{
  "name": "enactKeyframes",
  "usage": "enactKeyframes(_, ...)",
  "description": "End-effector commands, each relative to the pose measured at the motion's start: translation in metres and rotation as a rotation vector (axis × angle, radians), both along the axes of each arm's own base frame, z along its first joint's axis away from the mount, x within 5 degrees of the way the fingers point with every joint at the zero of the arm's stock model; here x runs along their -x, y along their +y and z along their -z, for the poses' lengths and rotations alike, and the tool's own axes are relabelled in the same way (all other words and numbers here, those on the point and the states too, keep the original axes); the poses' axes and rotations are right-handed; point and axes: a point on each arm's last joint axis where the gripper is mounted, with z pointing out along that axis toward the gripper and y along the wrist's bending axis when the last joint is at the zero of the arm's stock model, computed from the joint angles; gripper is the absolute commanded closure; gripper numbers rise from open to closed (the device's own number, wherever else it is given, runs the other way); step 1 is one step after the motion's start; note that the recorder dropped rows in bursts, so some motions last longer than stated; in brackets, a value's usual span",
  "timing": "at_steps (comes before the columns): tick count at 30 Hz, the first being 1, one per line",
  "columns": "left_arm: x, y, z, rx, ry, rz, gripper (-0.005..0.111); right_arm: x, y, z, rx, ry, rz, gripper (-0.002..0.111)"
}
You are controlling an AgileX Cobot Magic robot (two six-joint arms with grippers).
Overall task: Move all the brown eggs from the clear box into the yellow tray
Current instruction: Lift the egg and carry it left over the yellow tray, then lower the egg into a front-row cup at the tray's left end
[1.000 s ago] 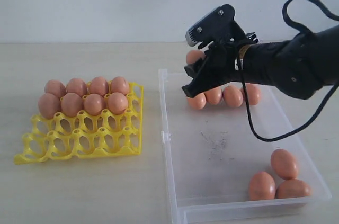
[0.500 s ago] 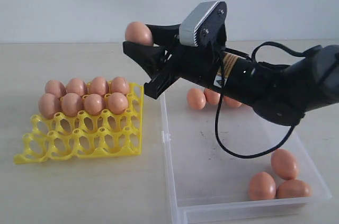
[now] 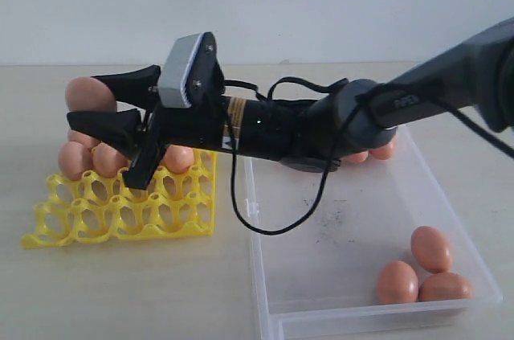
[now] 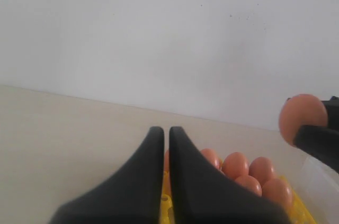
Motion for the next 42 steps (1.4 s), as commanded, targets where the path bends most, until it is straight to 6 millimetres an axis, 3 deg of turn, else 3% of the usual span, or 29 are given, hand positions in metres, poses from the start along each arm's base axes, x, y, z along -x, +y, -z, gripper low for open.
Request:
enactKeyframes(1, 0.0, 0.0, -0.002, 0.002, -0.006, 0.005, 0.103, -0.003, 0.019, 0.005, -0.038, -0.001, -0.032, 0.109)
enactKeyframes(11, 0.0, 0.0, -0.002, 0.002, -0.006, 0.005, 0.103, -0.018, 0.032, 0.019, -0.056, 0.008, -0.04, 0.109)
enactKeyframes(42, 0.0, 0.0, -0.002, 0.002, -0.006, 0.005, 0.103, -0.024, 0.034, 0.034, 0.04, 0.039, 0.017, 0.109)
